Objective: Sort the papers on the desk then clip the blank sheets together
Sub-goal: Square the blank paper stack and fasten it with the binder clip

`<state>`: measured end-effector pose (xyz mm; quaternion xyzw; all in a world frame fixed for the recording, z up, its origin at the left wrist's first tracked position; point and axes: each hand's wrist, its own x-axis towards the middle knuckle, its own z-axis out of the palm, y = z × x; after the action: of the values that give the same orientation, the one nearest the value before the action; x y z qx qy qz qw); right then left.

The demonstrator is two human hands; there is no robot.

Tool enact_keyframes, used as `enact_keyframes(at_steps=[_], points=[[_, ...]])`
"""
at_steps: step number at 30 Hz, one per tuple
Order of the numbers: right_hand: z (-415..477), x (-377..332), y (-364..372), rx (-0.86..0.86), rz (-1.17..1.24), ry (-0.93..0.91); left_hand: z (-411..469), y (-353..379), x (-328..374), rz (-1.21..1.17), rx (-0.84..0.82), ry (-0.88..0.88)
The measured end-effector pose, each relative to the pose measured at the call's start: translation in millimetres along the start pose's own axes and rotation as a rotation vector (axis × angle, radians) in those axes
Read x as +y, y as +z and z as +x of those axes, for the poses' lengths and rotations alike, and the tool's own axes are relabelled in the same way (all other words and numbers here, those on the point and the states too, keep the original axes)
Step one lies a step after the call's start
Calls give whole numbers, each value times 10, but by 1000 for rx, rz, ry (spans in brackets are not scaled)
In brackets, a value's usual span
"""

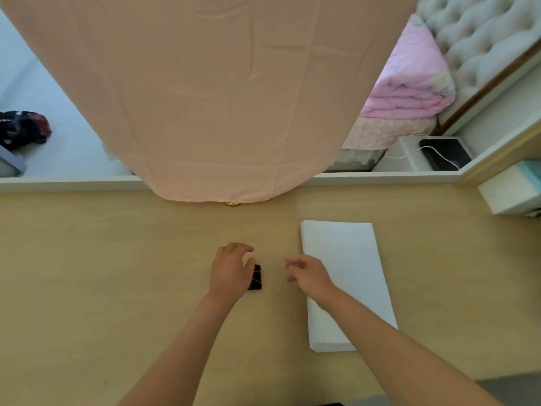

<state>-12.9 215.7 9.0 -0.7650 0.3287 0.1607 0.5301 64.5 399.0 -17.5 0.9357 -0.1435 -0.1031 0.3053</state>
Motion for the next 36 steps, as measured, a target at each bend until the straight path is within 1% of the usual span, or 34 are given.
enact_keyframes(at_steps=[2, 4, 5, 7, 9, 11, 13, 15, 17, 19, 22, 23, 26, 27, 30, 32, 36], points=[[-6, 75, -324, 195, 1, -66, 39, 44, 228, 2, 84, 74], [-11, 212, -682, 383, -91, -82, 56, 146, 493, -45, 99, 113], [-6, 313, -865, 451, -148, -60, 53, 210, 625, -99, 76, 110], [22, 572, -1202, 508, -253, 63, 17, 384, 852, -196, -48, 32], [40, 828, -1471, 467, -298, 234, -7, 580, 1025, -183, -223, -90], [33, 1011, -1605, 376, -264, 329, -24, 769, 1141, -155, -382, -218], [22, 1103, -1613, 285, -190, 349, -49, 927, 1201, -194, -470, -350], [71, 1172, -1586, 258, -114, 349, -94, 1058, 1238, -226, -495, -444], [148, 1251, -1558, 271, -59, 358, -162, 1185, 1266, -179, -460, -466], [173, 1271, -1559, 264, -14, 360, -217, 1257, 1299, -85, -386, -480], [141, 1233, -1552, 198, 85, 348, -278, 1255, 1303, 60, -306, -490], [154, 1236, -1544, 179, 80, 346, -297, 1249, 1283, 73, -296, -493], [189, 1201, -1495, 160, -90, 330, -378, 1240, 1206, 57, -272, -543], [199, 1195, -1469, 158, -111, 310, -403, 1243, 1190, 47, -257, -560], [190, 1162, -1402, 128, 25, 220, -448, 1262, 1181, 29, -230, -586], [159, 1138, -1396, 69, 115, 202, -450, 1276, 1194, 35, -215, -597], [171, 1135, -1552, -59, 281, 307, -449, 1291, 1205, 48, -195, -600]])
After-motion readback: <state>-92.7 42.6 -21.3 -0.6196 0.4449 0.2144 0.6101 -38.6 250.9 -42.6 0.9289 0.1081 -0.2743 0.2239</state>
